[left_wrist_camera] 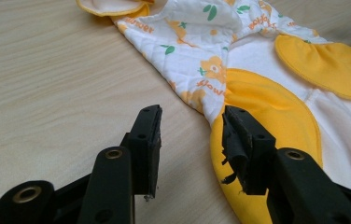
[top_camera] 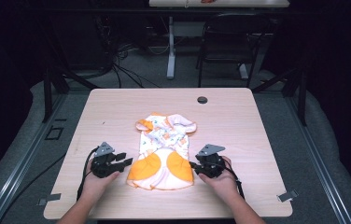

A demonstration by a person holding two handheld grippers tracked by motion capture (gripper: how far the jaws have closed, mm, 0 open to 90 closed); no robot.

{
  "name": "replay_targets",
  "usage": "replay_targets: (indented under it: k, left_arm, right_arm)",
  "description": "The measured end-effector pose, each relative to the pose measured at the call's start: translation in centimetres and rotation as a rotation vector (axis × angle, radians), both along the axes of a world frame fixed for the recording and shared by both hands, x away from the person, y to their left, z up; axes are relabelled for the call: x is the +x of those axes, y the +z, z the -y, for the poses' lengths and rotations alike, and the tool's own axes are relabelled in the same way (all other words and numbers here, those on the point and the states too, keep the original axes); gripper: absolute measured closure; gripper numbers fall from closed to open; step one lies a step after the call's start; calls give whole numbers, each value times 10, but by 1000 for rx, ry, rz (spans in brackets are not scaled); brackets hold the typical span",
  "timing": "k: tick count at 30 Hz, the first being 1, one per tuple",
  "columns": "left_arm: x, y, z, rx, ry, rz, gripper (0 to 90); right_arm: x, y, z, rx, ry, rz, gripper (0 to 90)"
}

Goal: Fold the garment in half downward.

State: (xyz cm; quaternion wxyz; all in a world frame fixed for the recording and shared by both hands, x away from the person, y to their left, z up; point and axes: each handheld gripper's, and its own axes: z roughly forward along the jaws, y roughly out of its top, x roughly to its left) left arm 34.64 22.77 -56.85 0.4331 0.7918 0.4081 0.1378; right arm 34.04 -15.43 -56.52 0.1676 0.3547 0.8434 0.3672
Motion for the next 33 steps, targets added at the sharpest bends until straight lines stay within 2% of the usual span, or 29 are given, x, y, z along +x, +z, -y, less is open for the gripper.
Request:
replay_targets:
  k: [4,6,9,11,13,14,15,17,18,19,20,23,29,33]
  left_arm:
    - [0,1,3,0,-3,3,628]
    - [1,3,8,8,-20,0,702]
    - [1,4,13,5,-28,-3,736]
    - [3,4,20,21,-52,3,815]
    - [5,4,29,40,-74,8,834]
    - [6,3,31,40,-82,5,893]
    - [8,2,33,35,-88,1,899]
    - [13,0,39,55,-105,-1,900]
    - [14,-1,42,56,-114,-4,900]
    - [14,-1,42,56,-114,-4,900]
    - [15,-3,43,70,-119,-5,900]
    - [15,-10,46,112,-124,-16,900]
    - [13,-13,48,123,-131,-21,900]
    - [12,-14,47,116,-146,-31,900]
  right_arm:
    - [0,0,-2,-7,8,8,623]
    - [-1,1,-8,6,15,21,657]
    - [-1,1,-12,10,20,24,680]
    - [-1,3,-20,36,46,14,749]
    - [0,3,-22,42,53,15,774]
    - [1,6,-27,39,68,22,828]
    - [2,6,-29,40,72,24,850]
    - [3,5,-32,38,79,19,864]
    - [3,1,-36,15,85,11,879]
    - [3,1,-36,15,85,11,879]
    - [4,-2,-38,-16,90,4,881]
    - [6,-5,-38,-26,81,0,882]
    - [9,-9,-33,-31,76,-31,891]
    - [8,-10,-33,-32,82,-24,893]
